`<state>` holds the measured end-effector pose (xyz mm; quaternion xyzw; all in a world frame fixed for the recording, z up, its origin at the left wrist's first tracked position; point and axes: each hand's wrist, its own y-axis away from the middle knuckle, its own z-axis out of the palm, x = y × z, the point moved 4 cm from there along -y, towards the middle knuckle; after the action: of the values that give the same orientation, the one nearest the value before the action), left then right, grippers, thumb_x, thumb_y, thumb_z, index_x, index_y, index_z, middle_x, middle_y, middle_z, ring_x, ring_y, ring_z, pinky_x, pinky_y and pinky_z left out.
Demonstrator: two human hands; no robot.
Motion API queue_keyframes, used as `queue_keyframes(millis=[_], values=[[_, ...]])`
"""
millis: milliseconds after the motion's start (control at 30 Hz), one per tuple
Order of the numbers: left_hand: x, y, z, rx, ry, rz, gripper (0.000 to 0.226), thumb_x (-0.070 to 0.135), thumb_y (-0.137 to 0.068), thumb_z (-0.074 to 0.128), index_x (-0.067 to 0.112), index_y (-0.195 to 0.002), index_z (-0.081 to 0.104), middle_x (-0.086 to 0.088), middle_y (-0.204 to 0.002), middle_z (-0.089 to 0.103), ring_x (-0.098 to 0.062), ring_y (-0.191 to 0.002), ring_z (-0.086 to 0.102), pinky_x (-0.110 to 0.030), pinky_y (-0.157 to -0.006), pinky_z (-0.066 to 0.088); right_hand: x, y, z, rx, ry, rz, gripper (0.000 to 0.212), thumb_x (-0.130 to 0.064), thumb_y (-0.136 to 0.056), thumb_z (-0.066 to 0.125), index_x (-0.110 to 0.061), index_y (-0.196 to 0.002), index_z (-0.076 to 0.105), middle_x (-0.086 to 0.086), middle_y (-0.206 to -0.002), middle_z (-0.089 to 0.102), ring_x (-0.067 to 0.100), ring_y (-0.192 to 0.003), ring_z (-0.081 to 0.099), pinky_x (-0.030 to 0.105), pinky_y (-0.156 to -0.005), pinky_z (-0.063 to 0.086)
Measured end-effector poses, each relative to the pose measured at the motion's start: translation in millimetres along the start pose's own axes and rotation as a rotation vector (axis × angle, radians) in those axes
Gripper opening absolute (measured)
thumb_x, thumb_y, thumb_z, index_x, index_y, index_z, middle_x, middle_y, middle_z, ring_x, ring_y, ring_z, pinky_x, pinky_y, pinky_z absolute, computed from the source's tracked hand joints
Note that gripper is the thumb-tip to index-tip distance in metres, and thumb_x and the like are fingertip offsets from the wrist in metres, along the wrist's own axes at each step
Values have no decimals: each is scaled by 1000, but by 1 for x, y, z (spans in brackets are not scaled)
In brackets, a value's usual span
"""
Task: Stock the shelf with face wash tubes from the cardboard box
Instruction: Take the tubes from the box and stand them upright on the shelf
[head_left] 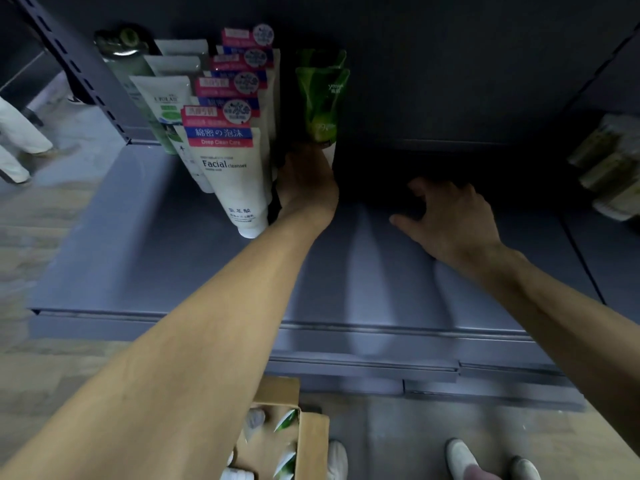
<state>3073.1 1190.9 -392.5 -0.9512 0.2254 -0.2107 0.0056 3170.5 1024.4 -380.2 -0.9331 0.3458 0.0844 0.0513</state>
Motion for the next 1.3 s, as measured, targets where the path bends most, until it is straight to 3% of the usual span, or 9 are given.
queue_keyframes(millis=[67, 167, 300, 400, 733, 1000, 1300], values=[[-1, 13, -3, 4, -108, 65, 45, 23, -99, 52, 3, -137, 40, -13, -135, 51, -30, -124, 51, -35, -93, 44, -2, 3, 1, 3, 2, -7, 55, -44, -88, 66, -22, -136, 51, 8, -127, 62, 35, -117, 56, 37, -86, 46], [-4, 44, -12, 10, -226, 225, 40, 22, -97, 54, 4, -131, 42, -15, -125, 56, -33, -111, 59, -37, -75, 45, -9, 8, 2, -3, -9, -24, 53, -38, -90, 65, -21, -138, 50, 11, -125, 63, 37, -114, 57, 36, -83, 46], [-19, 87, -35, -133, -207, 376, 37, 28, -89, 60, 13, -121, 48, -13, -111, 63, -37, -99, 62, -36, -66, 40, -20, 18, 5, -20, -47, -24, 54, -37, -90, 64, -22, -140, 49, 10, -125, 64, 36, -112, 59, 37, -78, 47], [-40, 111, -52, -147, -261, 412, 37, 31, -89, 60, 15, -120, 49, -8, -111, 62, -35, -96, 62, -34, -61, 37, -34, 34, 9, -20, -94, -33, 52, -36, -89, 64, -22, -137, 51, 8, -125, 64, 34, -109, 61, 38, -78, 49], [-134, 152, -105, -145, -238, 412, 32, 34, -88, 63, 15, -112, 53, -3, -106, 57, -31, -93, 60, -35, -63, 37, -122, 112, 17, -30, -64, -21, 47, -33, -85, 71, -19, -127, 56, 5, -117, 68, 33, -103, 64, 39, -79, 53], [-210, 193, -144, -183, -142, 564, 33, 34, -86, 65, 14, -110, 55, -6, -114, 52, -31, -98, 58, -37, -65, 41, -198, 203, 17, -16, -106, 66, 44, -37, -84, 72, -20, -122, 60, 1, -111, 71, 28, -105, 64, 41, -86, 54], [-269, 236, -127, -339, -106, 589, 31, 33, -87, 62, 16, -112, 56, -4, -111, 55, -30, -98, 60, -39, -69, 45, -232, 273, 62, -139, -166, 142, 39, -36, -84, 72, -22, -119, 63, -4, -110, 70, 22, -103, 65, 42, -87, 54]])
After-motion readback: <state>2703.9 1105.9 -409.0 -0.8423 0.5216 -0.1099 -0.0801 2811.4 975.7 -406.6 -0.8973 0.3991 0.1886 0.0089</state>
